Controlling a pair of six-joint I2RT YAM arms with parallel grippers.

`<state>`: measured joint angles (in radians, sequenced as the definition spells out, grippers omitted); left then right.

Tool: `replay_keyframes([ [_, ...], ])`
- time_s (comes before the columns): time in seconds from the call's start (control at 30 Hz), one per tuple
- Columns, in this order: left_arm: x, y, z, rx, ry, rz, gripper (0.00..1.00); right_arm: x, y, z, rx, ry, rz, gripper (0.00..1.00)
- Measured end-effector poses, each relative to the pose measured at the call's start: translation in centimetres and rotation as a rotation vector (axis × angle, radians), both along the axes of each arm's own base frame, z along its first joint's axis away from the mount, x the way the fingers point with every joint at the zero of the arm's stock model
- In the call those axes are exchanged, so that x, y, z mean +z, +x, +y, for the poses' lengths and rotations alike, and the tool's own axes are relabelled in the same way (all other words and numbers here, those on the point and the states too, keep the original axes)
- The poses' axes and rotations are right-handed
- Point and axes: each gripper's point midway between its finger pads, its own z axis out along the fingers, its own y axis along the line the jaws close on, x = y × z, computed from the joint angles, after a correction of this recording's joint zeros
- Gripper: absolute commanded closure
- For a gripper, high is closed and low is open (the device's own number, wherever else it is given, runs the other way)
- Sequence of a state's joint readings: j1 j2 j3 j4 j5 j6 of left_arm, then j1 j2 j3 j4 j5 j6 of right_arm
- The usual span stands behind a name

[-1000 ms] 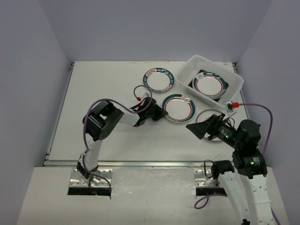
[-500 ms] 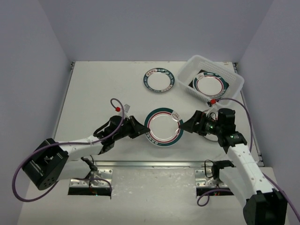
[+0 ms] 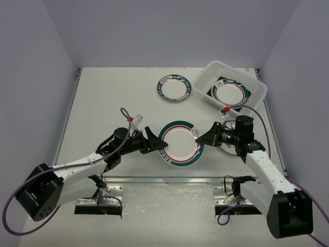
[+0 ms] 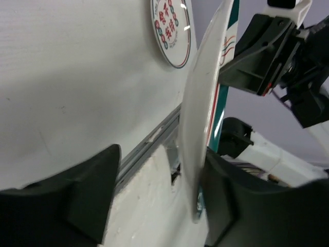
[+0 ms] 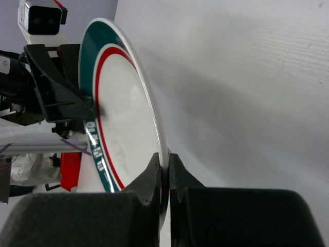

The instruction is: Place the plates into the plastic bin on the countertop

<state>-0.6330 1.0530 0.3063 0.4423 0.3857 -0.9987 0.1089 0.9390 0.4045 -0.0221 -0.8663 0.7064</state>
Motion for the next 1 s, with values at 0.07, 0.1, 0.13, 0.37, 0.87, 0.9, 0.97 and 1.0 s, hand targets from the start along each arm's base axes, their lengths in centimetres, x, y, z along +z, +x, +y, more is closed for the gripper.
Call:
replay_keyframes([
  [0.07,0.5,0.5,0.0,0.008,0.027,-0.003,0.00,0.2,0.1,0.0,-0.006,0.009,0.002,1.00],
  [0.1,1.2,1.1,0.1,0.029,0.048,-0.021,0.00,0.2,0.2,0.0,-0.014,0.009,0.002,1.00],
  [0.13,2.2,1.8,0.3,0.056,0.067,-0.043,0.00,0.3,0.3,-0.1,-0.022,0.008,0.003,1.00],
  [0.37,13.3,4.6,7.6,0.428,0.211,-0.277,0.00,0.6,4.6,-4.9,-0.336,-0.001,0.083,1.00],
  [0.87,12.3,0.1,16.4,0.542,0.480,-0.429,0.00,1.8,19.4,-25.1,-1.308,0.016,0.321,1.00],
  [0.9,12.2,0.1,16.4,0.538,0.486,-0.430,0.00,1.2,19.9,-25.5,-1.324,0.007,0.344,1.00],
  [0.97,12.1,0.1,16.2,0.526,0.495,-0.431,0.00,0.1,21.1,-26.2,-1.336,-0.011,0.381,1.00],
  [1.0,12.0,0.1,16.1,0.519,0.499,-0.431,0.00,-0.4,21.7,-26.5,-1.340,-0.018,0.391,0.98],
])
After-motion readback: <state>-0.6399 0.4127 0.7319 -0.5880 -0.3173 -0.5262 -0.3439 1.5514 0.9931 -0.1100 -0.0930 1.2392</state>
